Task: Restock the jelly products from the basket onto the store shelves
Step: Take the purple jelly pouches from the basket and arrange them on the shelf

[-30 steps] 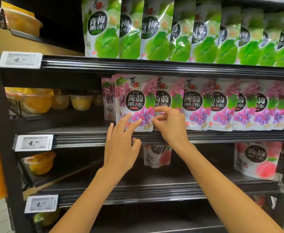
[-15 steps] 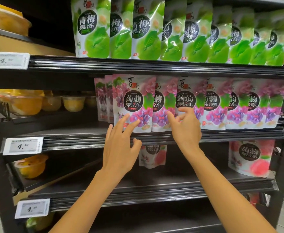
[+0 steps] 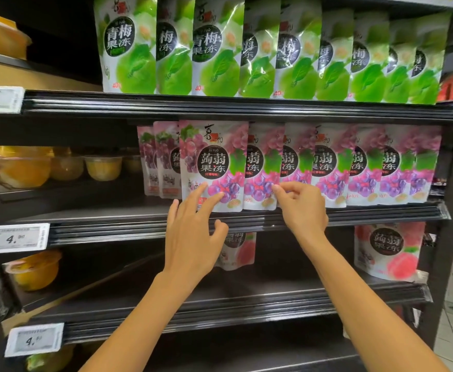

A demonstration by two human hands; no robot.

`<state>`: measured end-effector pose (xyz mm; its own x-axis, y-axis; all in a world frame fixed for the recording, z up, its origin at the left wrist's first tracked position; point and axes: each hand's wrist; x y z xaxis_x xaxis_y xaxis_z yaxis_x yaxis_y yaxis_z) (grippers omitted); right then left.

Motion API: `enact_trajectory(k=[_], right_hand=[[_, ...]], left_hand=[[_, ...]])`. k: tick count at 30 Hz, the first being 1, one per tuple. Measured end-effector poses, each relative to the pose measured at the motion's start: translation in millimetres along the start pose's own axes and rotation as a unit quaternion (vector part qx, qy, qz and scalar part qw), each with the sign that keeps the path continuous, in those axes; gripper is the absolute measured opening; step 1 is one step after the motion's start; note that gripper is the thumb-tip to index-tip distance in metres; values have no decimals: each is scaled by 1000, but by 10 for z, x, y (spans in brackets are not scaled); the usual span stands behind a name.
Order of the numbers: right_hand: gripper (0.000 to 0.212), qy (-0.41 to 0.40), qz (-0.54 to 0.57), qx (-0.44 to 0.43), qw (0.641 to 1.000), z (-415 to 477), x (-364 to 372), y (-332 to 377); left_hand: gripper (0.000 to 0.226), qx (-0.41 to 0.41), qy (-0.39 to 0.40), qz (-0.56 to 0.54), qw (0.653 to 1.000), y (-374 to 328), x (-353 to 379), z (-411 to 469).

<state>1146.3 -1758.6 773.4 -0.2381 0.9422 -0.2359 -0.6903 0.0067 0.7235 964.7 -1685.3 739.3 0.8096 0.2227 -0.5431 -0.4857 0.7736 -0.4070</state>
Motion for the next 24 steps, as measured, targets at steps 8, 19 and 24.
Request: enact_trajectory(k=[8, 19, 24], right_hand=[[8, -10, 38, -43, 998, -85, -101, -98], [39, 104, 116, -34, 987, -1361, 27, -823], [39, 250, 60, 84, 963, -2458, 173, -1773]], left_hand=[[48, 9, -20, -13, 1000, -68, 29, -114], [19, -97, 46, -204, 973, 138, 571, -1286], [24, -266, 172, -197, 928, 655, 1130, -2399]])
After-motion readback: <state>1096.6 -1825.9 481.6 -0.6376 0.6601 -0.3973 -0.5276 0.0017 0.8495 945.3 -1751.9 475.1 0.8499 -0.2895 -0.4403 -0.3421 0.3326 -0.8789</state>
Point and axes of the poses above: each hand's wrist, its own z-axis towards the middle knuckle, its own x-axis out of the palm, y = z × x, and after that the axes turned 6 degrees about -x, right-handed
